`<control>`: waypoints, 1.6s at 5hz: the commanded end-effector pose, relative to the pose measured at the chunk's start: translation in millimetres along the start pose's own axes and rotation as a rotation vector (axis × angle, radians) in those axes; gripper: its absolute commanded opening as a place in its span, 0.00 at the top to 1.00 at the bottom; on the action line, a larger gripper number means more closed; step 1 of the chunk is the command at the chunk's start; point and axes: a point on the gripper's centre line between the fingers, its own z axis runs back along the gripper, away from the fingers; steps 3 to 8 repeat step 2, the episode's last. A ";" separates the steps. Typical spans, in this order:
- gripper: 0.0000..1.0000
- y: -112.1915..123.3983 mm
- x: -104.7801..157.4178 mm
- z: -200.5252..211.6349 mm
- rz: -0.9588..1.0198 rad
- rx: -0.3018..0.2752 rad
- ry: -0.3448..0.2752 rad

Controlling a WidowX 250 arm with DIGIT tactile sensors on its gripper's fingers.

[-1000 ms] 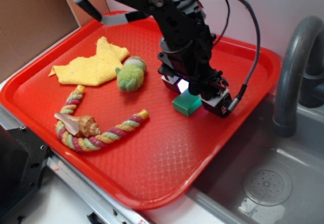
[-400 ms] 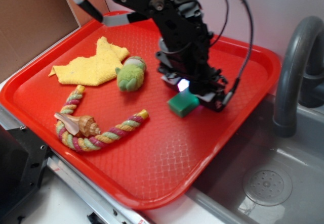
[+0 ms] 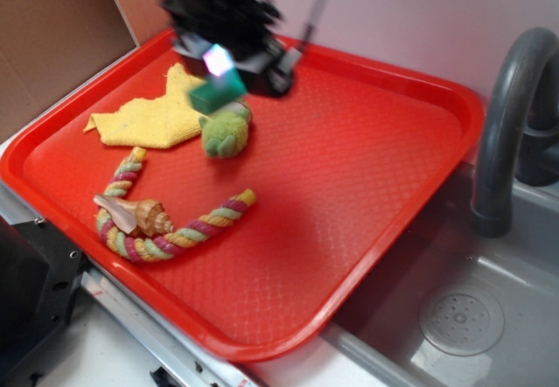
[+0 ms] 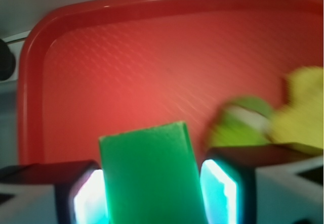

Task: Grab the green block.

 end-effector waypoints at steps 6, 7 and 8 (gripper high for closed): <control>1.00 40.3 -22.7 56.3 0.262 -0.035 -0.022; 1.00 40.3 -22.7 56.3 0.262 -0.035 -0.022; 1.00 40.3 -22.7 56.3 0.262 -0.035 -0.022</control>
